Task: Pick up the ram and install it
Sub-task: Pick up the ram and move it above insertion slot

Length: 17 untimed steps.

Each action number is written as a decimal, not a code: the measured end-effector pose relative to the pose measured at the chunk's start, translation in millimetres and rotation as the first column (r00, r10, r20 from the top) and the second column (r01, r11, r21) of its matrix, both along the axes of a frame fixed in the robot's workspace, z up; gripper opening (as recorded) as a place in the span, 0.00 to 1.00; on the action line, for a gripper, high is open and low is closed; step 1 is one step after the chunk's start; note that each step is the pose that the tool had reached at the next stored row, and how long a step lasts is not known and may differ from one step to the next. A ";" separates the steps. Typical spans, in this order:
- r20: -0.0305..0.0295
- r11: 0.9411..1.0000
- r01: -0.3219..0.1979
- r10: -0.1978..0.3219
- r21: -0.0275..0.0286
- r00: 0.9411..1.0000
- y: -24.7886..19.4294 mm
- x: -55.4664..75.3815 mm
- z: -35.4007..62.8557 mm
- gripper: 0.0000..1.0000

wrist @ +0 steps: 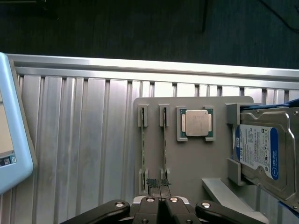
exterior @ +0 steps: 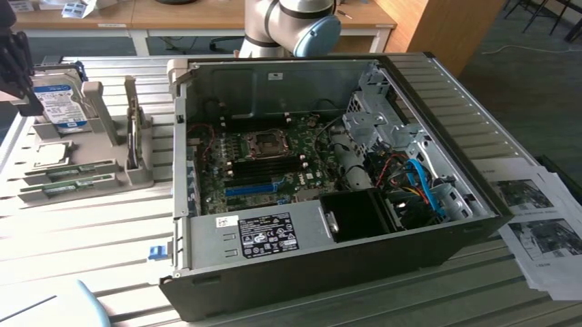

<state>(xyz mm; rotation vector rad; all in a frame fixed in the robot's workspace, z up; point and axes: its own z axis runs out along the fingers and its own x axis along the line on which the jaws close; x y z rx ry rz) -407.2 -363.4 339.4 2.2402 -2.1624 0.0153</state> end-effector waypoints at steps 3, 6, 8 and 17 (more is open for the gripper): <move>0.000 1.000 0.000 0.000 0.000 1.000 0.0 0.0 -3.3 0.09; 0.000 1.000 0.000 0.000 0.000 1.000 -0.1 0.0 -6.4 0.09; 0.000 1.000 0.000 0.000 0.000 1.000 -0.1 0.0 -8.5 0.09; 0.000 1.000 0.000 0.000 0.000 1.000 -0.2 0.0 -17.3 0.09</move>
